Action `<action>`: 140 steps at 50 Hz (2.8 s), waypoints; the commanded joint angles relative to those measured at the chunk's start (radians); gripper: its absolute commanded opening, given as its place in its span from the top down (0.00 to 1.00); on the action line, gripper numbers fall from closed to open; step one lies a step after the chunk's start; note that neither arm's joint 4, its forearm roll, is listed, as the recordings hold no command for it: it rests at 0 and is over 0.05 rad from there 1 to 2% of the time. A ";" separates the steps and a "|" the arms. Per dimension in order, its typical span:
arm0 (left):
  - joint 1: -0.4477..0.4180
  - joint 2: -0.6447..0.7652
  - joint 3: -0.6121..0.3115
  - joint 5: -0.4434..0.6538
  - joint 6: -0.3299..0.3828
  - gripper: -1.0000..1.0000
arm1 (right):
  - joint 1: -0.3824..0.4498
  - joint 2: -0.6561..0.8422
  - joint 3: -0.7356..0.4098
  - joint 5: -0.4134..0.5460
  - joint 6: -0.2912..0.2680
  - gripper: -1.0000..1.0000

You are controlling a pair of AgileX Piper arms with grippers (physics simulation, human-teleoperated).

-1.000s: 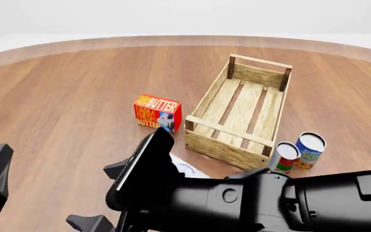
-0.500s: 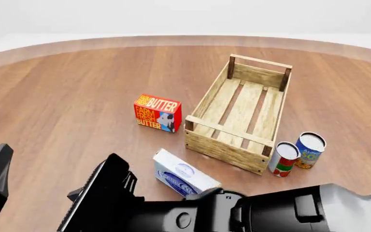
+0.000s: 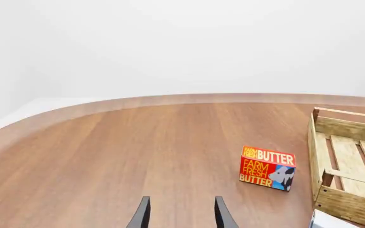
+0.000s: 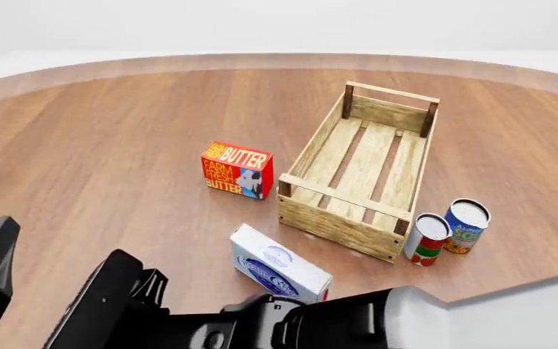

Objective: Pick up the ketchup, and put it in the wooden tray.

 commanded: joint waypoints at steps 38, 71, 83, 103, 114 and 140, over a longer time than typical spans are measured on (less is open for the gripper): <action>0.000 0.000 0.000 0.000 0.000 0.00 | 0.029 0.259 -0.192 0.034 -0.009 0.00; 0.000 0.000 0.000 0.000 0.000 0.00 | 0.035 0.410 -0.287 0.043 0.004 1.00; 0.000 0.000 0.000 0.000 0.000 0.00 | 0.024 0.366 -0.229 0.015 0.001 1.00; 0.000 0.000 0.000 0.000 0.000 0.00 | 0.009 0.234 -0.055 -0.078 0.023 1.00; 0.000 0.000 0.000 0.000 0.000 0.00 | -0.050 0.176 0.038 -0.118 0.018 1.00; 0.000 0.000 0.000 0.000 0.000 0.00 | -0.188 -0.025 0.112 0.026 -0.034 1.00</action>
